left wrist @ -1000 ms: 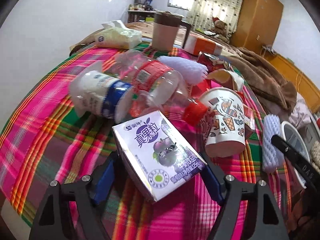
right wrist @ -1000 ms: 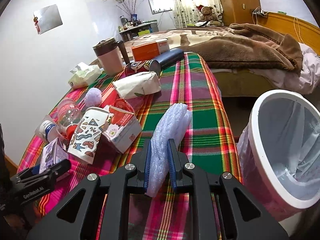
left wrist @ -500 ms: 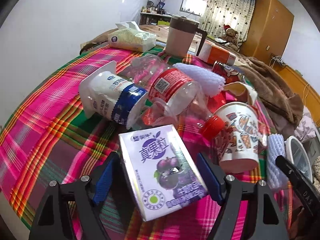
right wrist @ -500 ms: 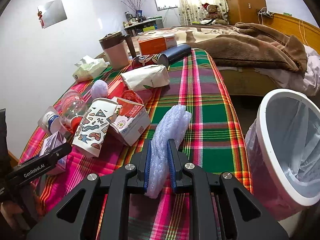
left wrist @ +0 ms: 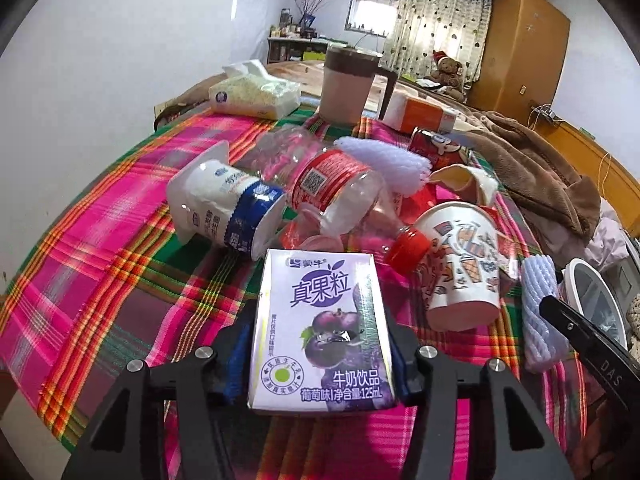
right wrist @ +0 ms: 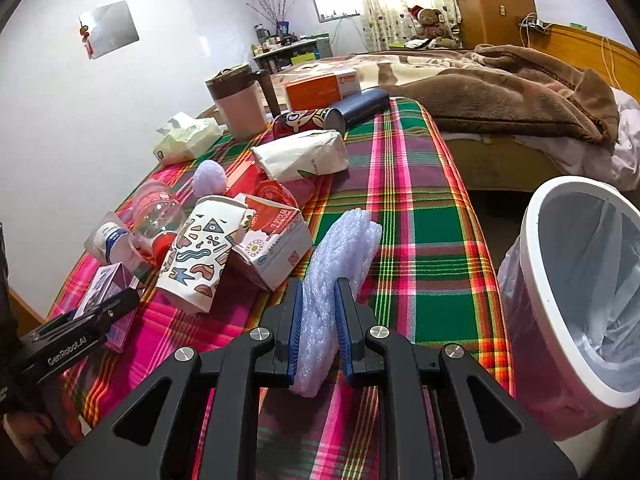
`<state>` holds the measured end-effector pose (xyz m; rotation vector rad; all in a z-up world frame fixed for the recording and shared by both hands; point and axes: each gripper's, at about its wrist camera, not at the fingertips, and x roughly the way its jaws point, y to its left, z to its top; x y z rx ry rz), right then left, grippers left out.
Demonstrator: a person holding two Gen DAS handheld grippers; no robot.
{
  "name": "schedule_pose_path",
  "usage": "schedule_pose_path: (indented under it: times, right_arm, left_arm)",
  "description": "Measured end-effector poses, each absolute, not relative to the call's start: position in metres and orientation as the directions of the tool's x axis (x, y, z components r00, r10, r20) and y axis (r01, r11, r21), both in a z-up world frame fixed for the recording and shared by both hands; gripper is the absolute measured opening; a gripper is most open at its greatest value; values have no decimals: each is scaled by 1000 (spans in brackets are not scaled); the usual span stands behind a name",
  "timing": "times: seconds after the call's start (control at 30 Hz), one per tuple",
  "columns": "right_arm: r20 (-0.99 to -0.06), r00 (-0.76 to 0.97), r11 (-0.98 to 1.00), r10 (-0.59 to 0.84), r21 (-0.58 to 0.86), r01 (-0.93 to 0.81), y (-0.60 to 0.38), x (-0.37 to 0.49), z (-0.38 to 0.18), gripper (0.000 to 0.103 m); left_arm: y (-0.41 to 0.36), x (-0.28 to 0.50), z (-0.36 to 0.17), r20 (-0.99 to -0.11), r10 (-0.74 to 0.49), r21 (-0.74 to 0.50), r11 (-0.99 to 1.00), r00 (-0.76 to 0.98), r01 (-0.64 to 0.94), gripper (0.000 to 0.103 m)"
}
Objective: Collect trash
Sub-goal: 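Grasp the purple grape milk carton with the left gripper, then carry both items over the white bin and open both grippers to drop them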
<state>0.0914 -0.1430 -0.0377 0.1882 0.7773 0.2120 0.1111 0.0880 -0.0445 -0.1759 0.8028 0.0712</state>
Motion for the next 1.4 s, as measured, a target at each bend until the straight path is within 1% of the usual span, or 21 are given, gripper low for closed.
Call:
schedule_pose_path:
  times: [0.2, 0.37, 0.7, 0.8, 1.1, 1.3, 1.4]
  right_arm:
    - [-644, 719, 960, 261, 249, -126, -150, 82, -25, 16]
    - [-619, 752, 968, 229, 227, -108, -163, 72, -11, 16]
    - [-574, 807, 981, 135, 193, -27, -201, 57, 10, 16]
    - [-566, 818, 983, 100, 184, 8, -216, 52, 14, 16]
    - [-578, 815, 977, -32, 154, 148, -270, 46, 12, 16]
    - [-606, 791, 968, -85, 137, 209, -296, 46, 4, 17]
    - [-629, 771, 963, -96, 137, 231, -308, 46, -4, 17]
  left_arm:
    - [71, 95, -20, -679, -42, -129, 990, 733, -63, 55]
    - [48, 91, -2, -646, -94, -130, 991, 758, 12, 56]
    - [-12, 88, 24, -600, -204, -110, 979, 774, 173, 56]
    - [-37, 90, 31, -587, -263, -109, 963, 766, 246, 56]
    - [-119, 98, 39, -582, -427, -123, 888, 692, 444, 56]
    - [-163, 106, 31, -602, -492, -137, 840, 629, 525, 56]
    - [-185, 113, 20, -627, -499, -132, 825, 598, 550, 56]
